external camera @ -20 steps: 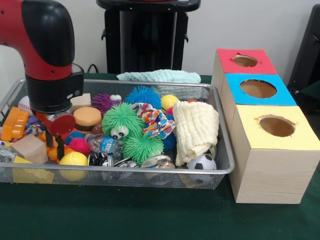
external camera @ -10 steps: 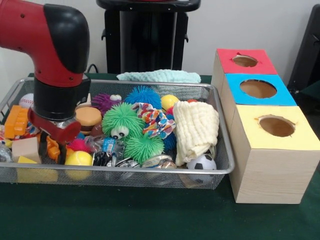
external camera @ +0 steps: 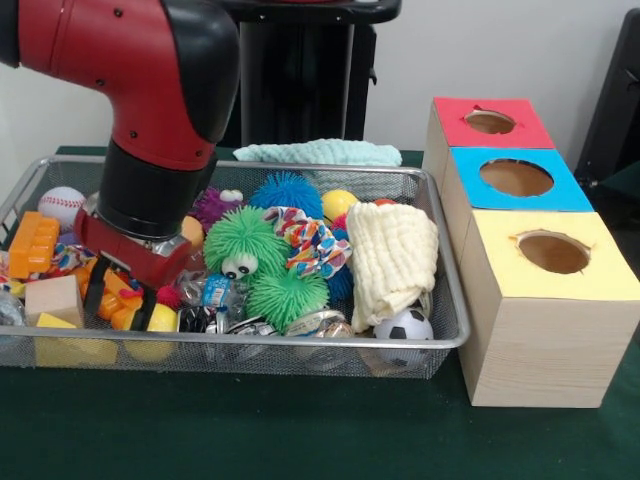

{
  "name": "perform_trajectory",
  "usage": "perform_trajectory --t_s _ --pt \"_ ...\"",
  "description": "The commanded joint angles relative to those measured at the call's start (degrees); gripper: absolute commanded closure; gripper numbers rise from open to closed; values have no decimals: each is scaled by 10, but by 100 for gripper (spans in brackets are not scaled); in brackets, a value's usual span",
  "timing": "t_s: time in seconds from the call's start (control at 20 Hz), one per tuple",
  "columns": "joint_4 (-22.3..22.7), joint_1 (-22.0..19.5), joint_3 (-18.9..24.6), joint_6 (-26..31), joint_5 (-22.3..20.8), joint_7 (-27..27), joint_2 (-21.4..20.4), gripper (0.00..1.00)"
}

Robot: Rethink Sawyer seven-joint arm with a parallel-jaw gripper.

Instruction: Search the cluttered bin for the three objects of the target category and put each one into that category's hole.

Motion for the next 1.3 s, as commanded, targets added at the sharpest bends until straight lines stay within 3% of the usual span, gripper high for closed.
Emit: perform_trajectory --t_s 0.05,0.3,0.6,0.8,0.95,1.3 --pt "-72 8 20 2 -43 -100 -28 0" --pt "-69 0 36 -17 -57 -111 -32 0" --pt "-34 -24 33 -35 -42 -71 -17 0" --pt "-48 -46 42 -57 -100 -167 7 0" --pt "-70 -69 79 -51 -132 -263 26 0" --pt "-82 -72 96 -15 -144 -280 17 0"
